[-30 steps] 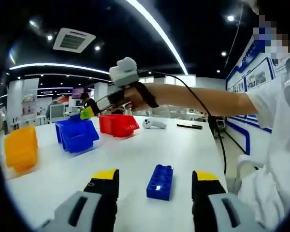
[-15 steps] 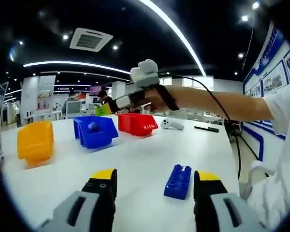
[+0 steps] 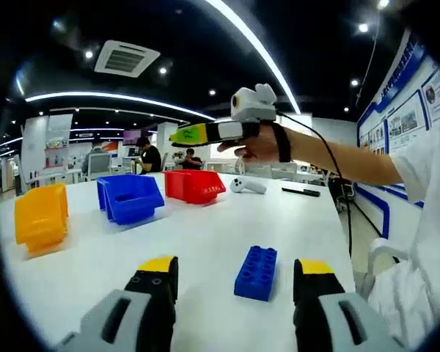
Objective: Take apart the toy blocks one by one and place each separated block into its matching bin, sorting the blocks by their type until all the connected pieces are disassembled and separated into the correct bins
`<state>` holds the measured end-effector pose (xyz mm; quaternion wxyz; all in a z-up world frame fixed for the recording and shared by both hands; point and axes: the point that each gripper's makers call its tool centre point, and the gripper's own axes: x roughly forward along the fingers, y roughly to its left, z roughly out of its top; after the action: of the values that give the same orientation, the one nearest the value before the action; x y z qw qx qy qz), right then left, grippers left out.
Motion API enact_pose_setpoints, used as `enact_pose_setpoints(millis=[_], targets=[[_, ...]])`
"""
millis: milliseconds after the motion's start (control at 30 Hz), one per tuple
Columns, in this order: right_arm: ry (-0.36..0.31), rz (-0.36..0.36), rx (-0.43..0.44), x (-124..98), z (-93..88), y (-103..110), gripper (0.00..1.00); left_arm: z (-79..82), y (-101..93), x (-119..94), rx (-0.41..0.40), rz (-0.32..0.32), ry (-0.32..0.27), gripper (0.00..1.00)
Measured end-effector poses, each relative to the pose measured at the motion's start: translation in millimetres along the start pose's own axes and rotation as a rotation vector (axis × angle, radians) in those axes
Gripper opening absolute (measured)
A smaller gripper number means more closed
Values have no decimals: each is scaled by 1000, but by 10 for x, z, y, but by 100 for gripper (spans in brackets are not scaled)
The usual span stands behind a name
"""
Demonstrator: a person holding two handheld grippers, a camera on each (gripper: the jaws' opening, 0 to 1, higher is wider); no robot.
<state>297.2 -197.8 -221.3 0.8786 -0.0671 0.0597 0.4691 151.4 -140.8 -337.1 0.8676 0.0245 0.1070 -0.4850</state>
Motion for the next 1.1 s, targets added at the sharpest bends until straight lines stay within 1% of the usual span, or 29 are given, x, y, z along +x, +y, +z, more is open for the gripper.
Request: enact_pose_setpoints(millis=[67, 133, 267, 333, 367, 433, 500, 567, 700, 767, 867, 967, 1100], targets=[[-19, 32, -11, -179, 11, 112, 54, 6, -8, -1, -2, -7, -2, 64], [-32, 72, -51, -353, 9, 234, 54, 9, -14, -1, 0, -12, -4, 63], [-31, 96, -78, -667, -82, 409, 54, 16, -41, -2, -2, -23, -10, 63], [-34, 104, -95, -842, -186, 527, 54, 32, -59, -11, -4, -27, -18, 63], [-34, 105, -99, -866, -203, 546, 54, 36, -64, -14, -4, -29, -20, 63], [-26, 106, -125, -1015, -353, 656, 54, 47, -84, -21, -1, -36, -26, 63], [-20, 105, -134, -1134, -479, 718, 54, 51, -100, -27, 5, -41, -28, 62], [-14, 103, -98, -1223, -611, 751, 54, 54, -118, -29, 4, -48, -29, 62], [4, 93, -90, -1325, -839, 803, 54, 43, -147, -22, 7, -57, -22, 62], [12, 93, -86, -1335, -892, 817, 55, 39, -153, -14, 8, -58, -21, 62], [39, 97, -88, -1326, -1001, 841, 56, 22, -168, 2, 12, -59, -14, 61], [46, 103, -80, -1327, -1027, 852, 56, 11, -169, 10, 15, -56, -11, 61], [34, 104, -61, -1330, -1011, 850, 56, -20, -153, 40, 15, -56, 0, 60]])
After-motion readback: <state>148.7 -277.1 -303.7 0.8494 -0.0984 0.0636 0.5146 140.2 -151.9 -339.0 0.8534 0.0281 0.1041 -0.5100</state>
